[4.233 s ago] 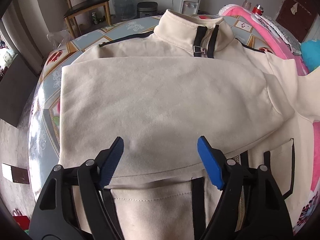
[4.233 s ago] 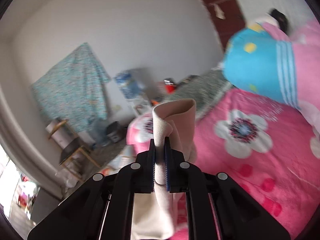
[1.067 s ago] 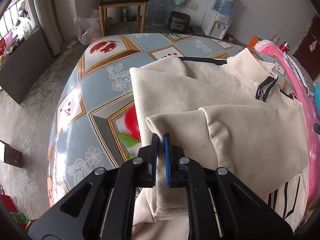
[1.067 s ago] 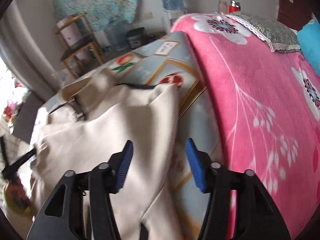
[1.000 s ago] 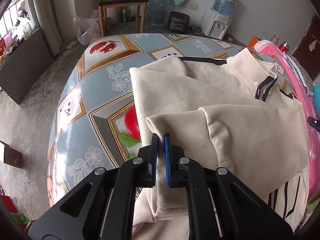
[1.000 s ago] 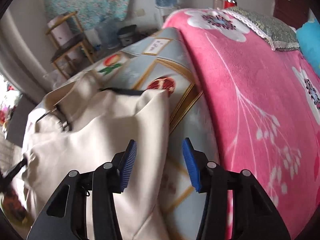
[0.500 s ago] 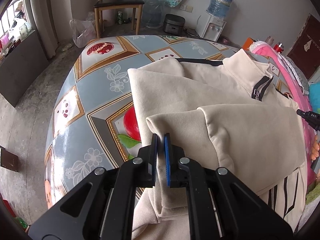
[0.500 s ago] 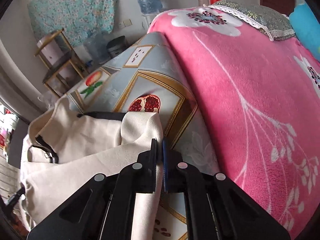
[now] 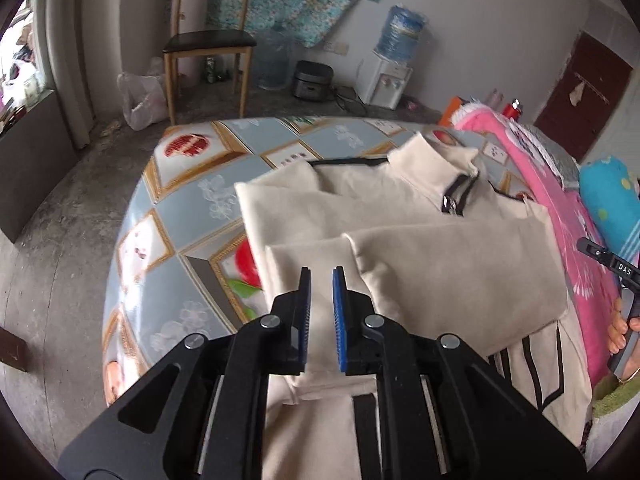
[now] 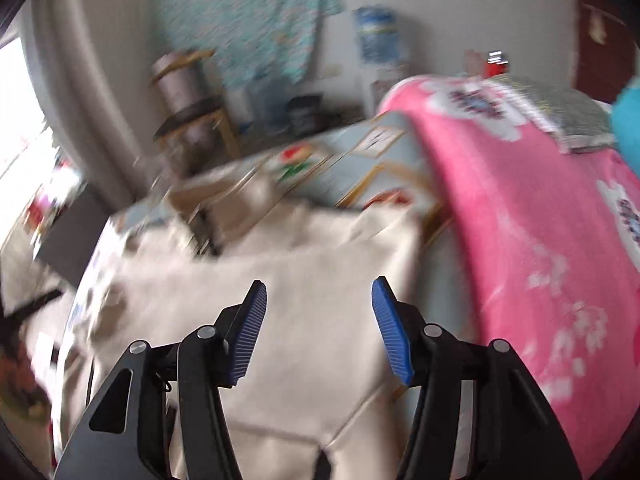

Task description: Fold large clothes

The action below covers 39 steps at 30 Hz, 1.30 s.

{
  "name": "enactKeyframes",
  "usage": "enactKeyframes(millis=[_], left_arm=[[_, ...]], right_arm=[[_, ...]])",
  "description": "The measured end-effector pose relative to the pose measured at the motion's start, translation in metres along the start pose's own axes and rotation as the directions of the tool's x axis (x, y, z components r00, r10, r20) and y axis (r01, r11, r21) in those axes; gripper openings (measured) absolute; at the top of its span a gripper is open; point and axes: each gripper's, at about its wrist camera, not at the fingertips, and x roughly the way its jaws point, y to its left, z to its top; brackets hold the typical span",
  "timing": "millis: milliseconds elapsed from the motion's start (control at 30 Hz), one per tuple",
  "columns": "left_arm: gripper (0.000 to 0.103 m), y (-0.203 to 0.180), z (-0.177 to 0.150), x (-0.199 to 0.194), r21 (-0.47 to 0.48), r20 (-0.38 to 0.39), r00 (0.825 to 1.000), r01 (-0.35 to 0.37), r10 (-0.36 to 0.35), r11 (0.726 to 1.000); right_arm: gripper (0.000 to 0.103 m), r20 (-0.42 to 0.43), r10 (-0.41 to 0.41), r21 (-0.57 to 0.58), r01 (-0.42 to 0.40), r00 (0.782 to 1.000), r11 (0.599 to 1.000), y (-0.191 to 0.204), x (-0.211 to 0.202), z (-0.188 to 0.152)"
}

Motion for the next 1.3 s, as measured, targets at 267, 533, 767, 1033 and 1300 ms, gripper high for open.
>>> enactKeyframes(millis=[267,533,767,1033,1300], left_arm=[[0.014,0.002,-0.027,0.031,-0.039,-0.133,0.988,-0.080,0.074,0.996],[0.031,0.014,-0.071,-0.058,-0.033,-0.092,0.989,-0.122,0.118,0.992],[0.052,0.023,-0.168,-0.112,-0.045,-0.135,0.987,-0.095,0.088,0.995],[0.050,0.037,-0.238,-0.124,-0.147,-0.141,0.990,-0.049,0.028,0.988],[0.022,0.039,-0.250,-0.124,-0.225,-0.089,0.995,0.019,-0.040,0.974]], right_arm=[[0.055,-0.169,-0.180,-0.160,0.153,0.969,0.975,0.037,0.030,-0.054],[0.072,-0.097,-0.071,-0.025,0.069,0.993,0.997,0.036,-0.076,-0.105],[0.081,-0.153,-0.118,0.050,0.127,0.981,0.991,0.047,-0.108,-0.192],[0.081,-0.121,-0.071,0.273,0.102,0.990,0.957,0.012,-0.146,-0.246],[0.078,-0.099,-0.093,0.372,0.124,0.991,0.920,-0.034,-0.157,-0.260]])
